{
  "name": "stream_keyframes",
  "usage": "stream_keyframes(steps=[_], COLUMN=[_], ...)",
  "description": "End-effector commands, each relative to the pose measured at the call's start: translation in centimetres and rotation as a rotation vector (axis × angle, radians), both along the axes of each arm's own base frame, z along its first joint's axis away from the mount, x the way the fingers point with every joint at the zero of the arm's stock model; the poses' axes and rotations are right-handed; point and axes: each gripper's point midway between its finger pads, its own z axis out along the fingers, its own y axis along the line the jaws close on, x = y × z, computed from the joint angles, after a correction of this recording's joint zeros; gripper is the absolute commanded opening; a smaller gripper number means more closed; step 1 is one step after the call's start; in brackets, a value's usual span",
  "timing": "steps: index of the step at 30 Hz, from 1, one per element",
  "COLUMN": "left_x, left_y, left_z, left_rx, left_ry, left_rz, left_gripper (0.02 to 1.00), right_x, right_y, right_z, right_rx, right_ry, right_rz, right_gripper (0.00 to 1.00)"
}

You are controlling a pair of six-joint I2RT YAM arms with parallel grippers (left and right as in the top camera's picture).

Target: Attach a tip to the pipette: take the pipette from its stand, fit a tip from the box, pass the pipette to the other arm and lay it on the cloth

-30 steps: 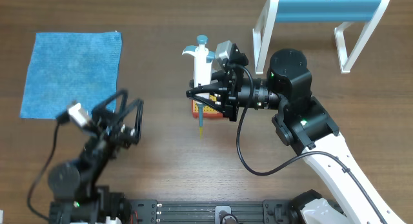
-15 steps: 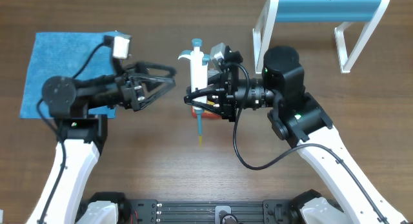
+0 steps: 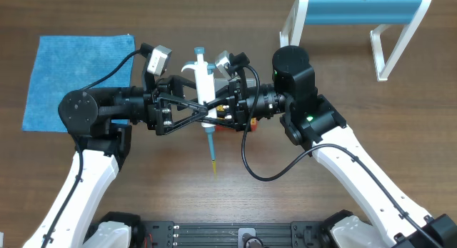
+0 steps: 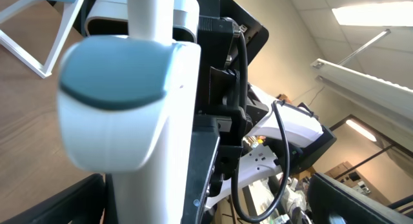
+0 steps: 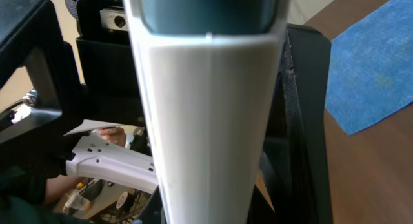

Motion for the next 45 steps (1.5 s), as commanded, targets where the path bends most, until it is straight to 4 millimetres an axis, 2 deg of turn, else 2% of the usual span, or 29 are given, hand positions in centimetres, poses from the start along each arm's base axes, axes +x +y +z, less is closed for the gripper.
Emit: stream_keyframes(steps=[1,10,14,17,22,26,31,34,38,43,45], left_x=[-0.3,0.9,1.2,1.6,1.7,1.7,1.7,1.7,1.7,1.7,1.7], left_y=[-0.1,0.0,0.0,0.1,0.1,0.1,0.1,0.1,0.1,0.1,0.1], left_z=[0.9,1.6,1.7,1.9,1.9,1.9,1.9,1.9,1.9,1.9,2.0], left_rx=[-0.002,-0.040,-0.049,-0.060,-0.063,-0.063,-0.063,-0.063,-0.063,-0.063,-0.063], left_ry=[-0.038,-0.033,-0.032,-0.031,-0.030,-0.030,-0.029,-0.029,-0.029,-0.029,-0.030], left_rz=[-0.008,0.064,0.080,0.101,0.107,0.107,0.107,0.107,0.107,0.107,0.107], left_gripper=[0.936,0.713,0.684,0.586,0.555,0.452,0.404,0.279,0.202,0.027,0.027], right_x=[-0.3,-1.5,-1.4,-1.4,-1.4,-1.1,-0.9,-0.9,-0.6,-0.5,-0.5], right_y=[0.2,1.0,1.1,1.1,1.1,1.2,1.2,1.2,1.3,1.3,1.3], right_z=[0.2,0.2,0.2,0.2,0.2,0.2,0.2,0.2,0.1,0.2,0.2], right_rx=[0.000,-0.002,-0.002,-0.002,-0.002,-0.005,-0.004,-0.004,-0.007,-0.003,-0.003], right_ry=[0.058,0.060,0.052,0.052,0.052,0.050,0.038,0.037,0.027,0.018,0.018], right_rz=[0.037,0.072,0.065,0.065,0.064,0.049,0.040,0.040,0.021,0.018,0.018], right_gripper=[0.077,0.075,0.075,0.075,0.075,0.075,0.075,0.075,0.080,0.075,0.075])
